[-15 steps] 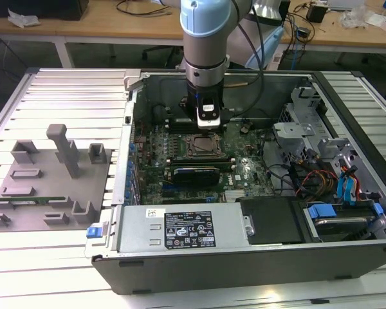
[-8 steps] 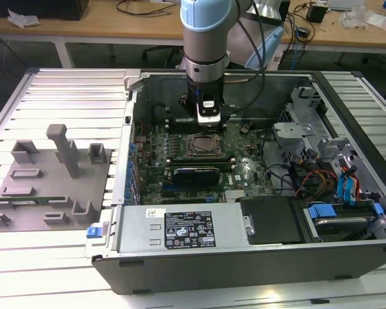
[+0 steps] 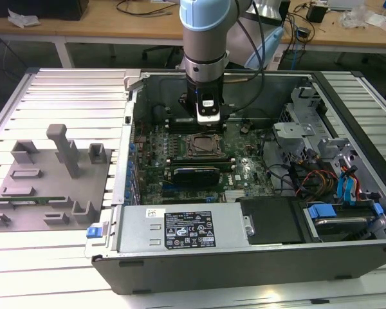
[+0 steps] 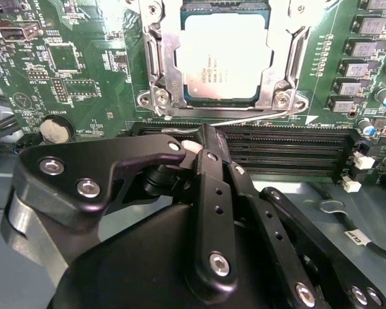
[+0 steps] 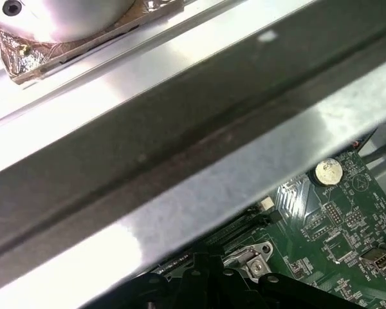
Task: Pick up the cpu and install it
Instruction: 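Install the first cpu locking lever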
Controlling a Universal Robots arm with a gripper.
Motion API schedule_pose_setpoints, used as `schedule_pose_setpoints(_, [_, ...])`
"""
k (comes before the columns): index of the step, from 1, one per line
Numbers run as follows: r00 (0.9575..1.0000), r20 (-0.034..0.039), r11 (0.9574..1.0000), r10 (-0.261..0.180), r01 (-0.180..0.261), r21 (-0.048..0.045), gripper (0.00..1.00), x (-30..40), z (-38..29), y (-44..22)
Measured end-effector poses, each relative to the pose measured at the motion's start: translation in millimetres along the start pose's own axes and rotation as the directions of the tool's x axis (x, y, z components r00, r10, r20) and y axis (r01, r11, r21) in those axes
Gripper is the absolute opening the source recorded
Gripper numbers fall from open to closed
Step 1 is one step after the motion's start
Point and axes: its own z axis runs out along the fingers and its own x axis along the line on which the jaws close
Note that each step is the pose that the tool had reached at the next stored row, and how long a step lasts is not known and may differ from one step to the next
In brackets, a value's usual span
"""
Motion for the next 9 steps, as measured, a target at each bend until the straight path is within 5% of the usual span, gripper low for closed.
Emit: schedule_pose_setpoints(9, [1.0, 0.003, 1.0, -0.001, 0.001, 0.0033, 0.11, 1.5, 0.6, 0.0])
